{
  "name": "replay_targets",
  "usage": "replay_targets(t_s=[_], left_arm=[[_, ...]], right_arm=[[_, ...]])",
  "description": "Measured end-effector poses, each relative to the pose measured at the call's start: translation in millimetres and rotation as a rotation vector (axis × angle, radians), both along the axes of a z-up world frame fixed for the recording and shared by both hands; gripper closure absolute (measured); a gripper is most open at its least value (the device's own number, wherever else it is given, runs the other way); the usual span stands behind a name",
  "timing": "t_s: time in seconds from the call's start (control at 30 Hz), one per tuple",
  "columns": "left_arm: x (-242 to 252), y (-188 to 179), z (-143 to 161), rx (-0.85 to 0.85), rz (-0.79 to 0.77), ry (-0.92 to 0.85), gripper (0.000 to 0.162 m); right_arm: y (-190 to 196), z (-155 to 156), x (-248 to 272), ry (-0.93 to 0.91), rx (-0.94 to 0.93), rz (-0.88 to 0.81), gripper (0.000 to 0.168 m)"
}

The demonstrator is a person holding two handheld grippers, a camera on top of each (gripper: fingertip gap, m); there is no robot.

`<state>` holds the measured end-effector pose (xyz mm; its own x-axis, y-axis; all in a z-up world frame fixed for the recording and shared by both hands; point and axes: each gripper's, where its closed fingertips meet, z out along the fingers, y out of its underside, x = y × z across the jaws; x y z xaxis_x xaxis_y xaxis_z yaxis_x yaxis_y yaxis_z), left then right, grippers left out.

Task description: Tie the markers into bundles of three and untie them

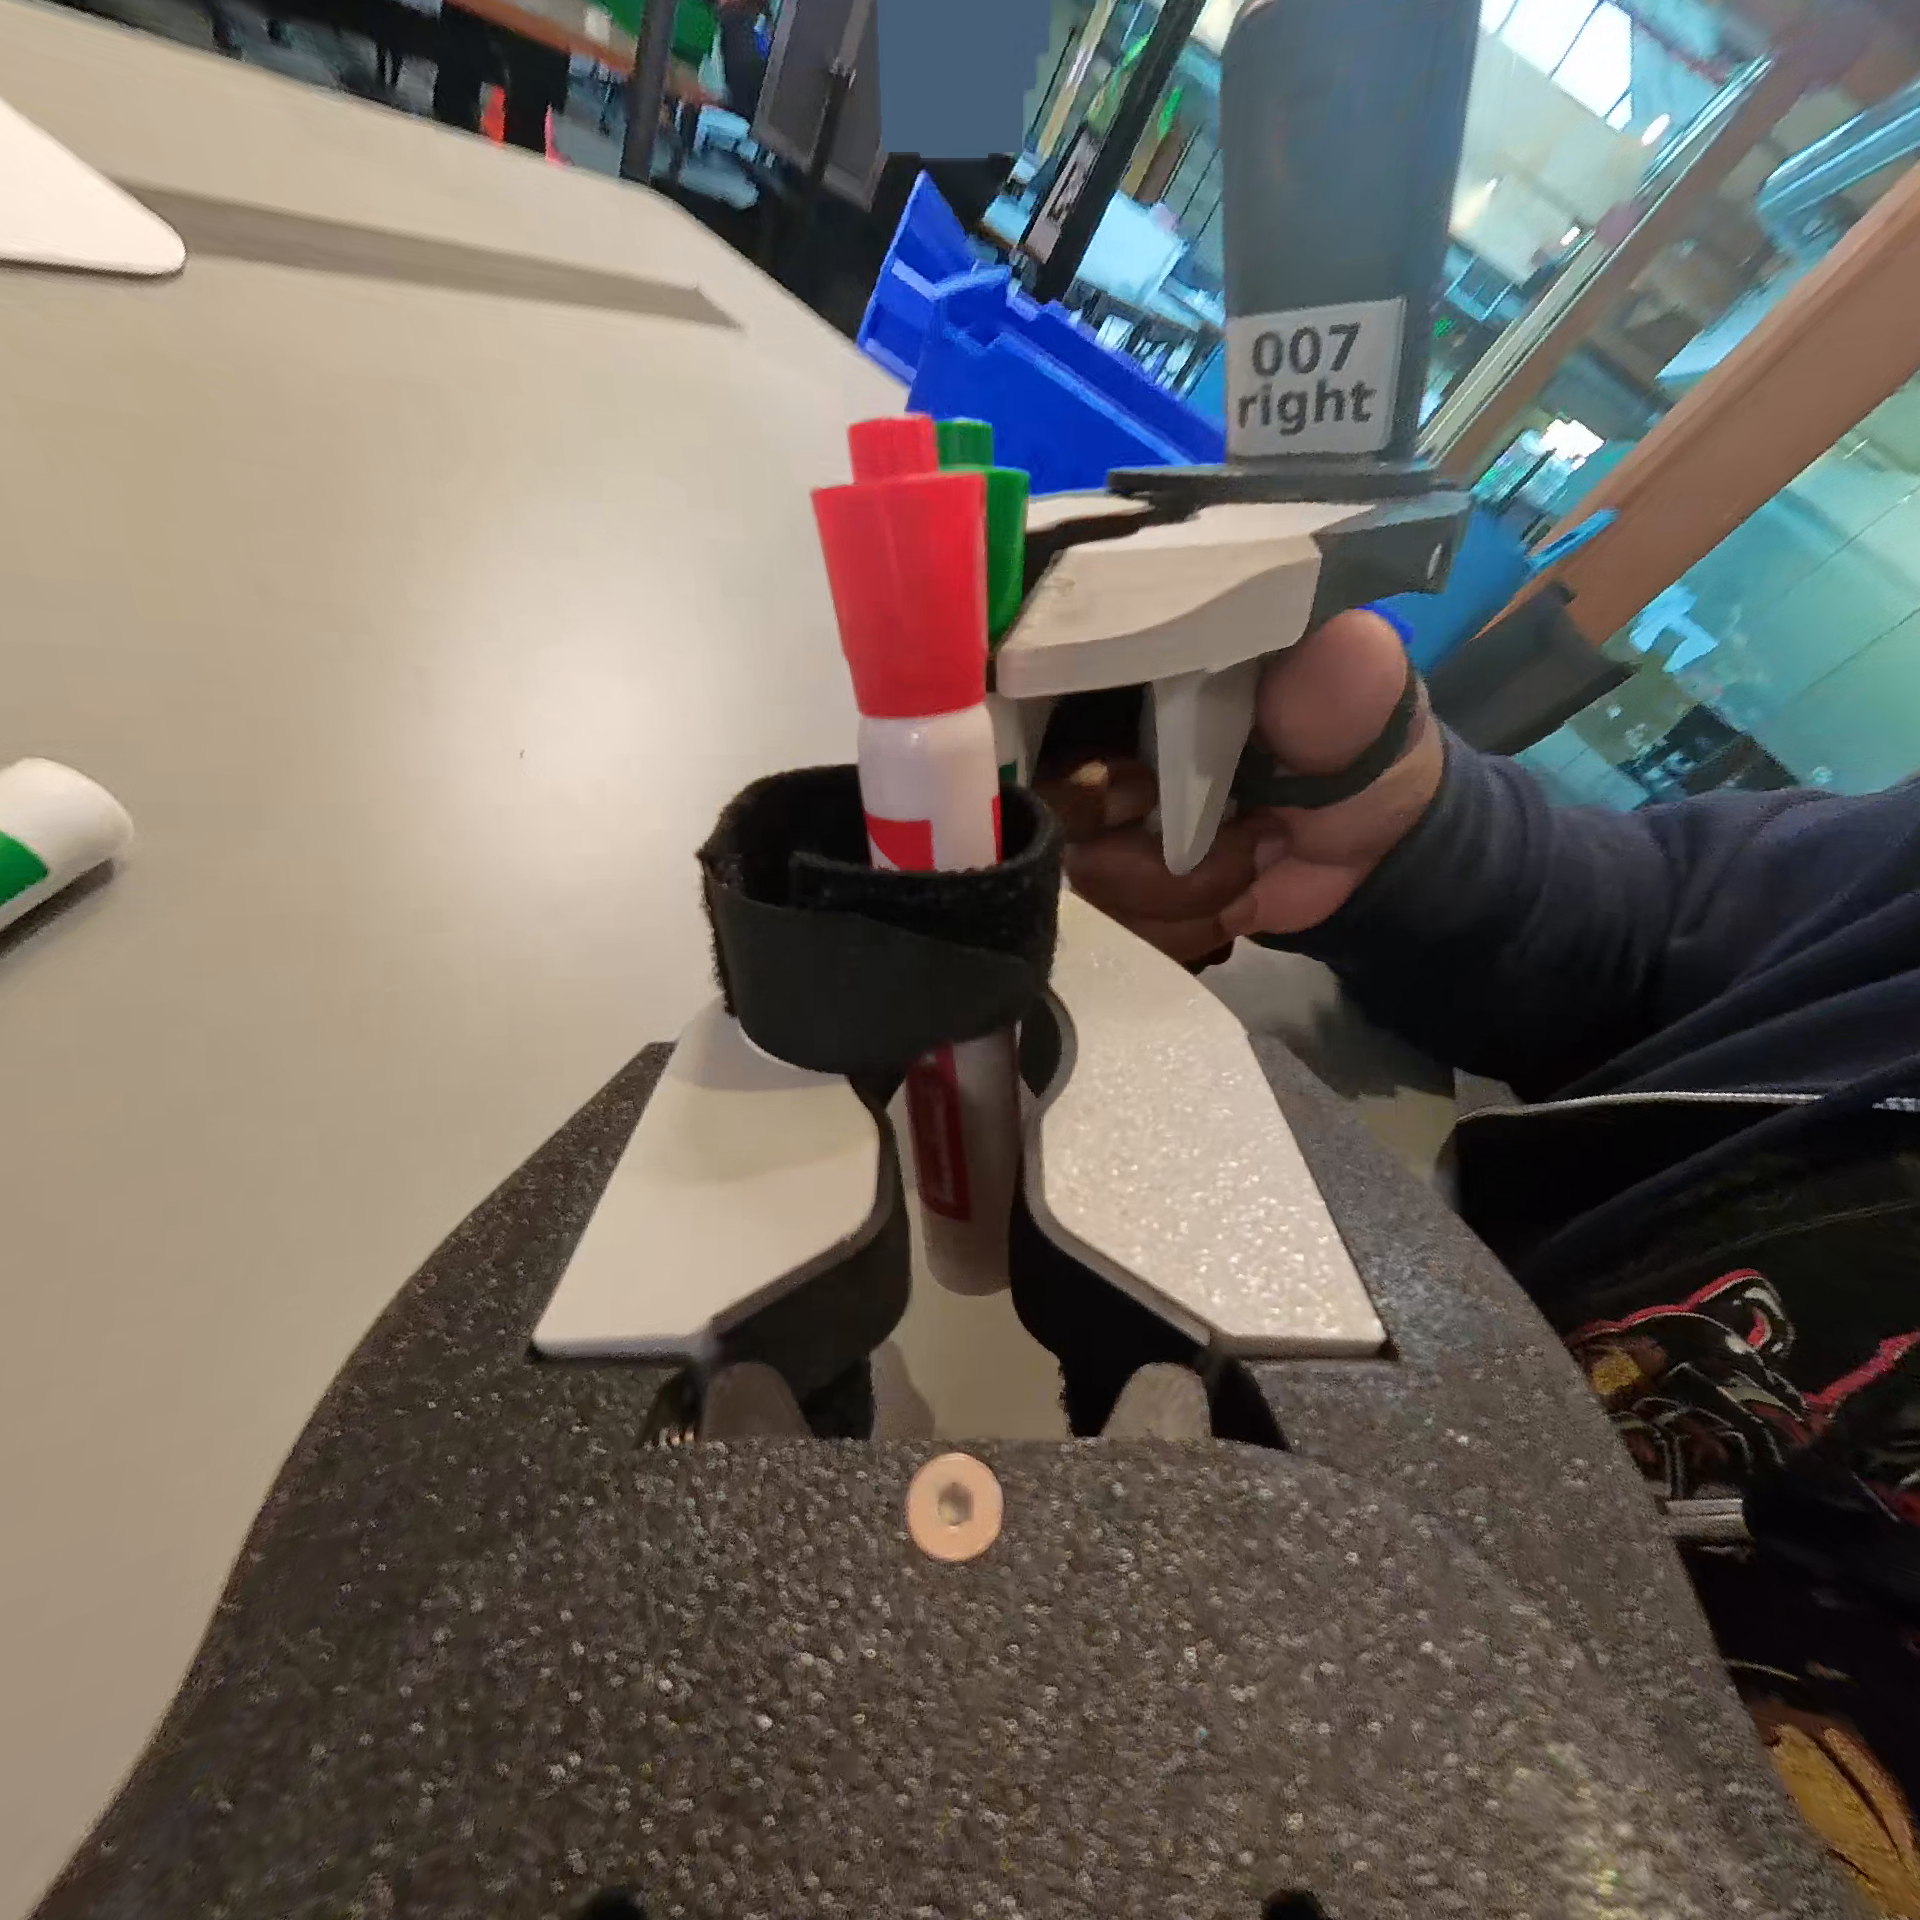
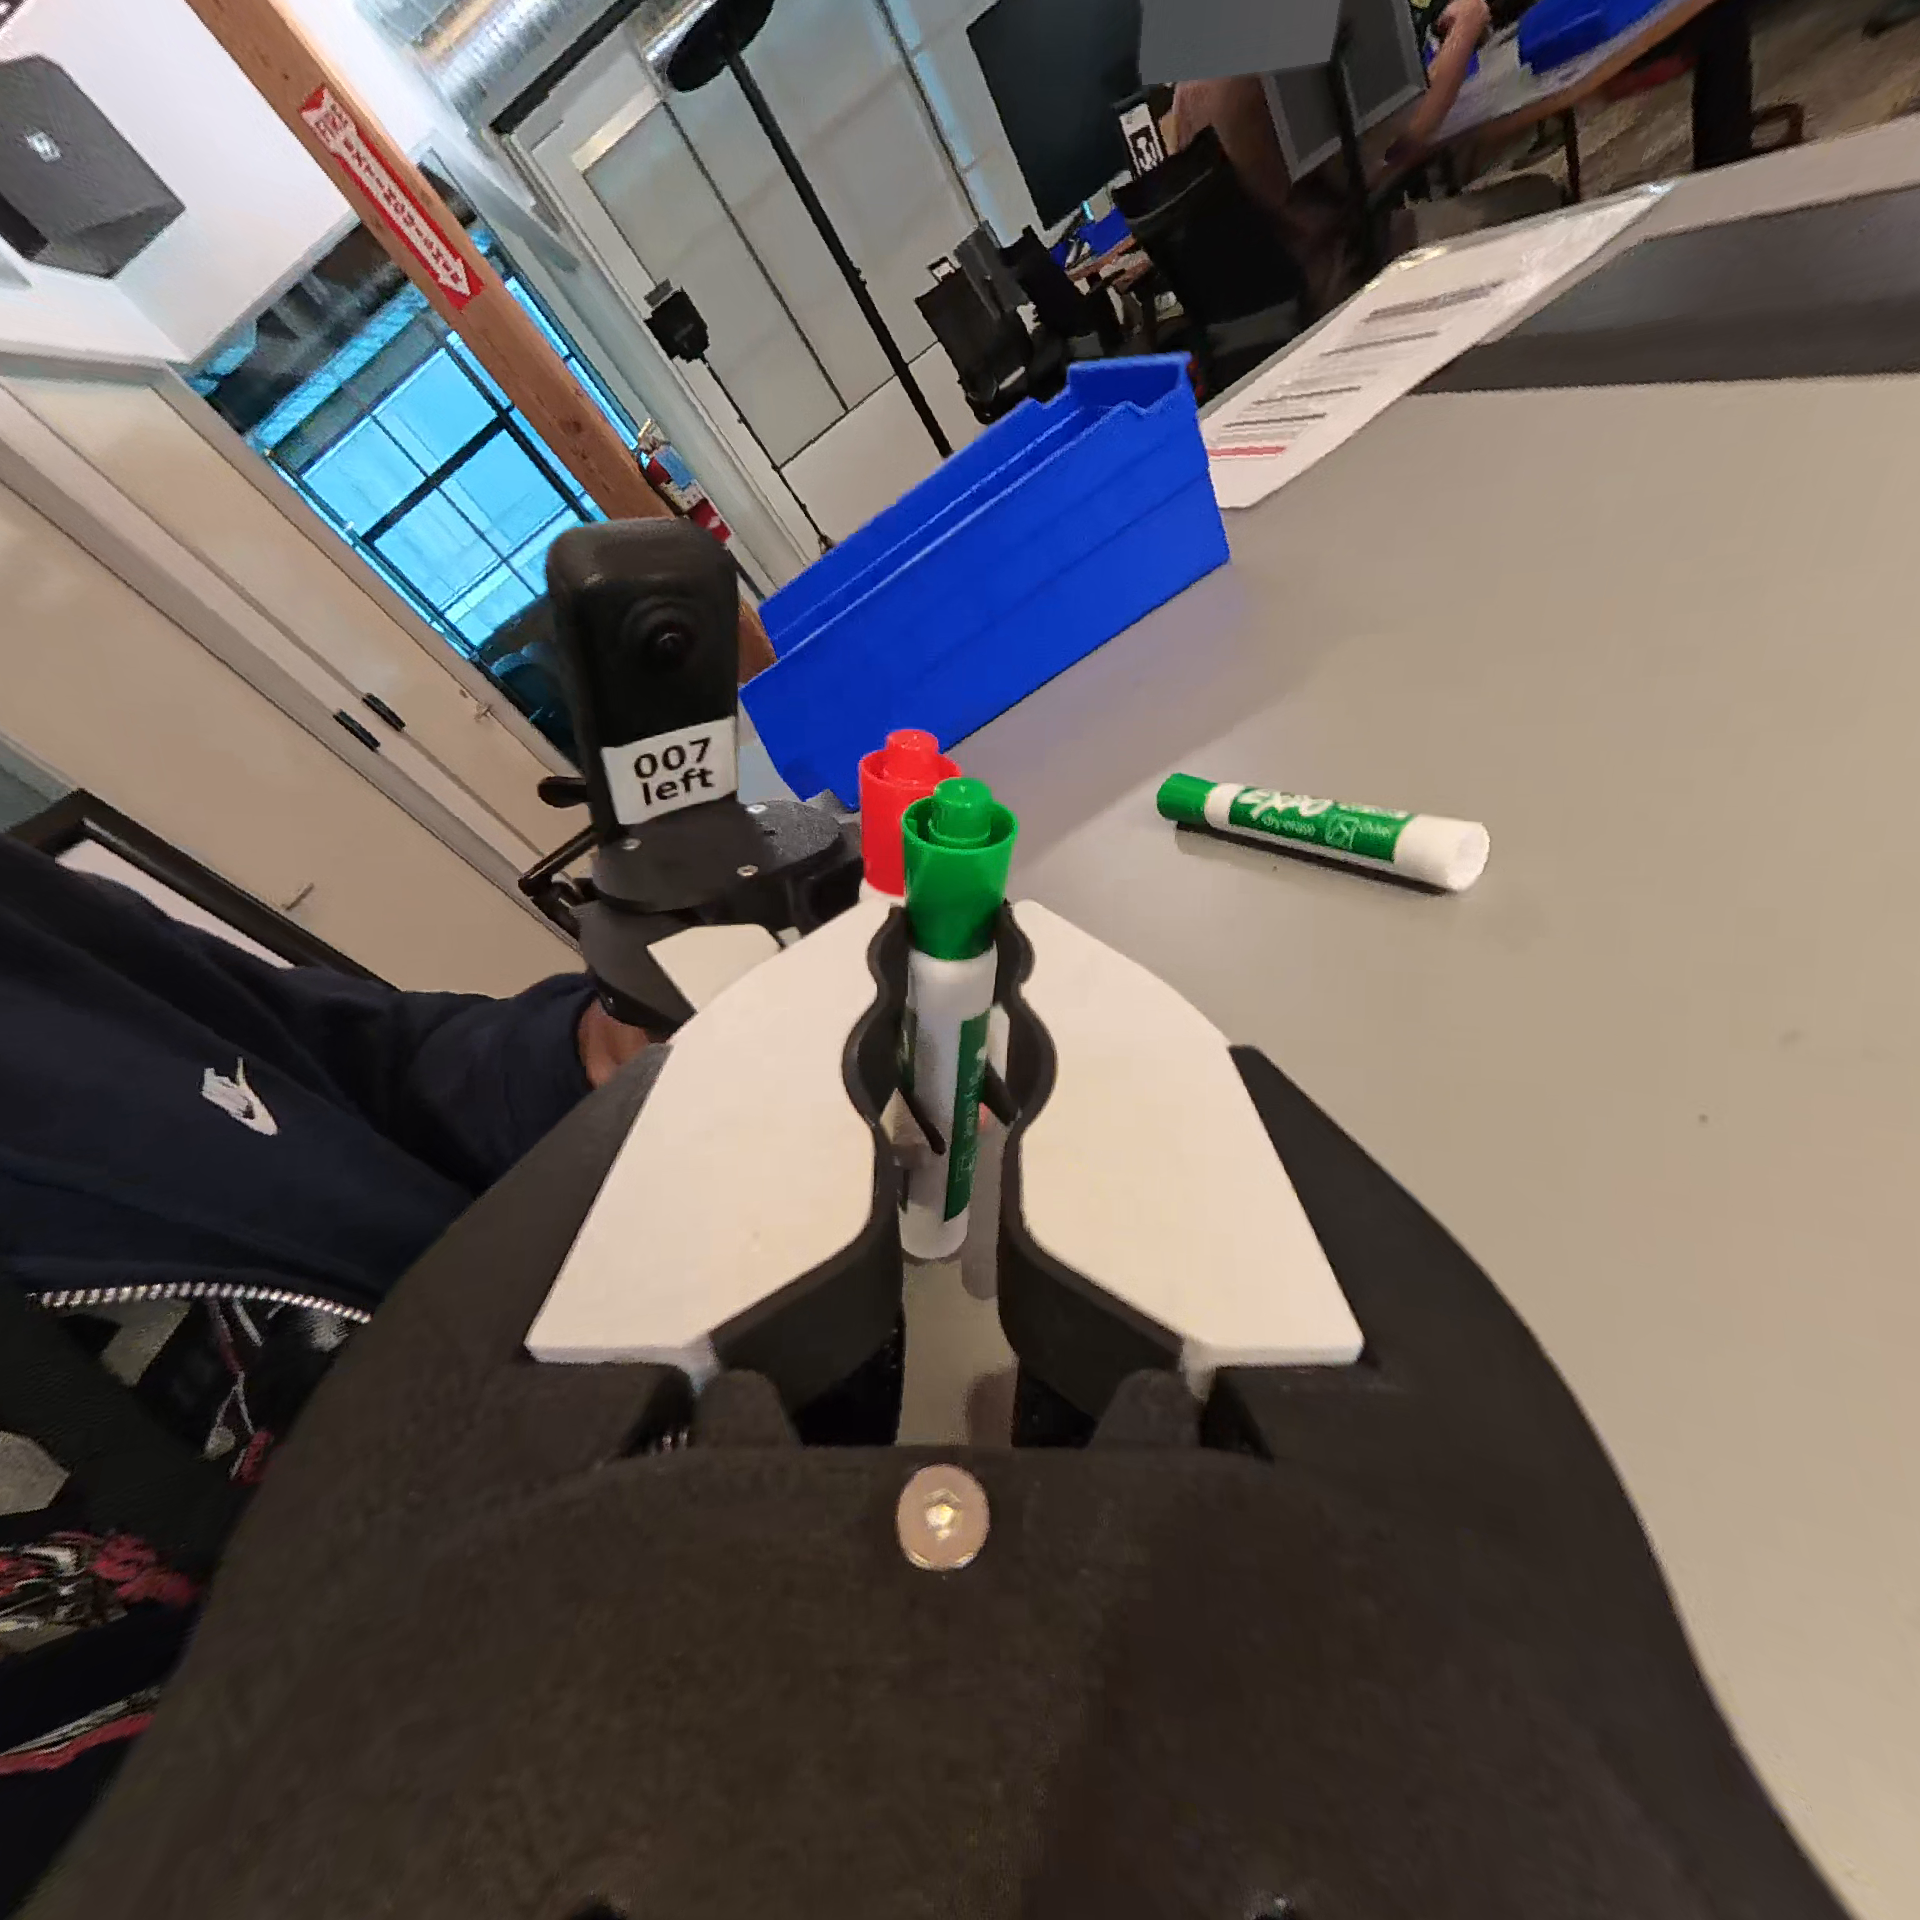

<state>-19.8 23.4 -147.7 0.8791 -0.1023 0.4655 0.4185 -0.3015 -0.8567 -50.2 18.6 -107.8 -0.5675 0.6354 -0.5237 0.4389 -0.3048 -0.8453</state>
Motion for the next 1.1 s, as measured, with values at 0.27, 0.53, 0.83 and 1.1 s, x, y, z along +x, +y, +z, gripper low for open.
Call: replay_targets(t_s=[0.27,0.53,0.83,1.1], left_arm=[[2.7,0.9,-19.4,-0.132,-0.021,-0.016,0.143],[16.5,-9.8,-32.6,-0.249,-0.186,-0.160,0.143],[17.7,-16.1,-47.7,-0.418,-0.300,-0.080,0.143],[22.1,-17.6,-52.5,-0.522,-0.406,0.073,0.143]], right_arm=[[5.4,-19.9,0.7,-0.063,-0.012,0.006,0.151],[8.2,-31.1,3.7,-0.161,-0.107,0.060,0.147],[19.3,-55.7,17.0,-0.277,-0.035,0.100,0.145],[31.7,-47.3,29.6,-0.033,0.258,0.164,0.142]])
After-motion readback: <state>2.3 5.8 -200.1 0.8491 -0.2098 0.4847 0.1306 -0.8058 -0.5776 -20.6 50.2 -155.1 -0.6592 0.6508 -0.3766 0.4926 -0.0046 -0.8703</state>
